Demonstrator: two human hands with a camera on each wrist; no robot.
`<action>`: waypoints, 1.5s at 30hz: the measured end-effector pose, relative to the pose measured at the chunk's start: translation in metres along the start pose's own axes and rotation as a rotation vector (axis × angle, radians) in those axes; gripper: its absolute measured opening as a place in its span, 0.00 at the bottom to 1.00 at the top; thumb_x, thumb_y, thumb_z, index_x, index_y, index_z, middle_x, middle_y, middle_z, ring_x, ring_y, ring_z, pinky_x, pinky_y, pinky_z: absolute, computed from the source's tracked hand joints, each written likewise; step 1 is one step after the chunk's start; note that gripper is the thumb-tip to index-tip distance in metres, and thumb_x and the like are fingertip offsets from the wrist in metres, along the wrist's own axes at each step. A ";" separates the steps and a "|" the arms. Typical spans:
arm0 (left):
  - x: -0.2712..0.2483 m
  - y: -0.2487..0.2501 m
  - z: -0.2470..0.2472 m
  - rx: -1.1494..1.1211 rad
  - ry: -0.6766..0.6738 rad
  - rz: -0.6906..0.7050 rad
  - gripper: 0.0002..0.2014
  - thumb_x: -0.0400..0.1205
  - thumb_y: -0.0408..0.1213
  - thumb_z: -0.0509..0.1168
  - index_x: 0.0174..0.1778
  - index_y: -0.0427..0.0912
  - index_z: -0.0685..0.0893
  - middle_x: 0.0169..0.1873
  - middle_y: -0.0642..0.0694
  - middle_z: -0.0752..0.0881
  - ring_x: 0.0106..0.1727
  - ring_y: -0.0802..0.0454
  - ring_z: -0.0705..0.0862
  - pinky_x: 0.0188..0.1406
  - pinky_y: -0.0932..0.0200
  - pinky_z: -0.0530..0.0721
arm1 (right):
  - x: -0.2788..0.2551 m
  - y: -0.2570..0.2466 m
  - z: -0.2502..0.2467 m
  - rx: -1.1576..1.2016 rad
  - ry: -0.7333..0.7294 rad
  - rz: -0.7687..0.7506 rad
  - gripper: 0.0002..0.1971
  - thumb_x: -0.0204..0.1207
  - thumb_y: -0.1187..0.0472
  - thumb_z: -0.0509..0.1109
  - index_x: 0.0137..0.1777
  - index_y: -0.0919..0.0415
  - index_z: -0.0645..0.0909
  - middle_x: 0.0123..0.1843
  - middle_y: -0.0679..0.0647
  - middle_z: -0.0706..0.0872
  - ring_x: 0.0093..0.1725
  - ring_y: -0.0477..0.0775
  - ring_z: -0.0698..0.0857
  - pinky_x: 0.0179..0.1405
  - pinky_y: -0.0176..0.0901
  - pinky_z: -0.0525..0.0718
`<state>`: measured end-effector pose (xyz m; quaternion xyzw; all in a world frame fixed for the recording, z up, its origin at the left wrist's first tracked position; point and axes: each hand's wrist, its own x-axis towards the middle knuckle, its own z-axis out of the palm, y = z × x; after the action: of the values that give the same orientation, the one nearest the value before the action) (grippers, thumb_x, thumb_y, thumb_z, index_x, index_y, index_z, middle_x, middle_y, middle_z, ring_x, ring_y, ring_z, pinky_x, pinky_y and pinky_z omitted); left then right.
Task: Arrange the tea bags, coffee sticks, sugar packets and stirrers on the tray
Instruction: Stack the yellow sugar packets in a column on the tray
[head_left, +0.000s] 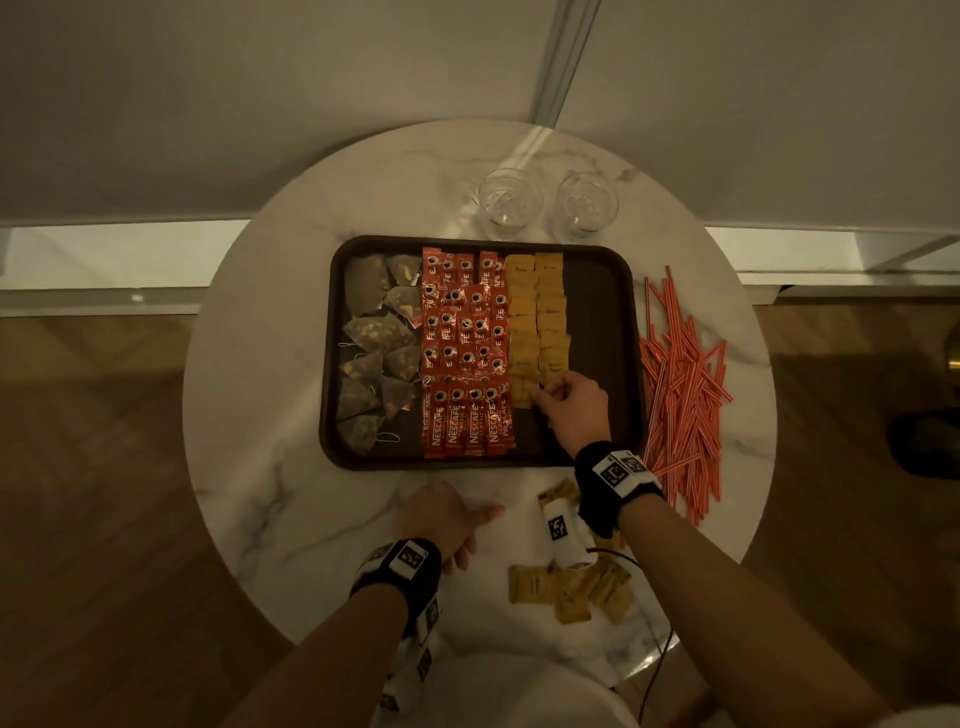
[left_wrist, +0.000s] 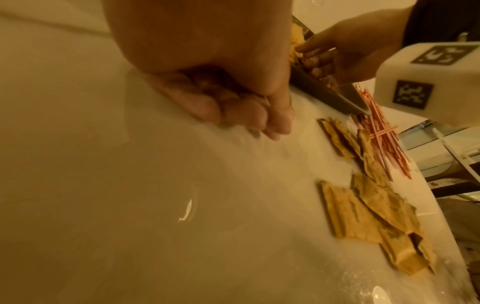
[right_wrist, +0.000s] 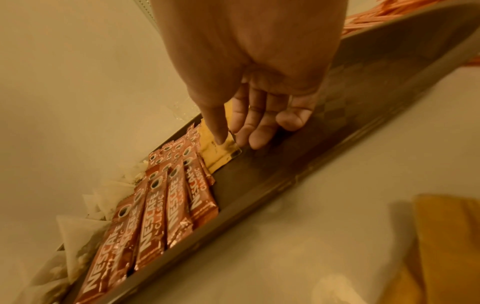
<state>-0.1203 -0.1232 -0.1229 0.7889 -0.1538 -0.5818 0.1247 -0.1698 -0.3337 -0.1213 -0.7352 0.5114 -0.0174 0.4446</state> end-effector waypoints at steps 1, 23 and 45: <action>0.000 0.000 0.000 0.001 0.004 0.001 0.32 0.77 0.70 0.64 0.25 0.42 0.86 0.22 0.48 0.88 0.20 0.55 0.84 0.38 0.57 0.91 | 0.000 0.000 0.000 -0.005 0.003 -0.003 0.12 0.75 0.55 0.78 0.36 0.56 0.79 0.34 0.53 0.85 0.33 0.50 0.83 0.33 0.42 0.81; 0.003 -0.001 0.001 0.040 -0.007 -0.001 0.32 0.77 0.70 0.63 0.26 0.42 0.86 0.23 0.48 0.89 0.20 0.56 0.84 0.32 0.61 0.86 | -0.025 -0.002 -0.014 0.127 -0.046 0.047 0.16 0.77 0.54 0.76 0.31 0.58 0.79 0.31 0.54 0.84 0.31 0.48 0.81 0.39 0.48 0.85; -0.022 0.005 0.030 0.409 0.272 0.421 0.11 0.82 0.53 0.67 0.45 0.51 0.89 0.45 0.52 0.89 0.47 0.53 0.85 0.45 0.60 0.79 | -0.177 0.123 -0.041 0.049 -0.144 0.061 0.20 0.81 0.62 0.71 0.26 0.49 0.79 0.24 0.46 0.81 0.22 0.36 0.77 0.27 0.29 0.74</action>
<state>-0.1550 -0.1196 -0.1104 0.8190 -0.4093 -0.3894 0.1004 -0.3646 -0.2338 -0.1035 -0.7076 0.4996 0.0366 0.4983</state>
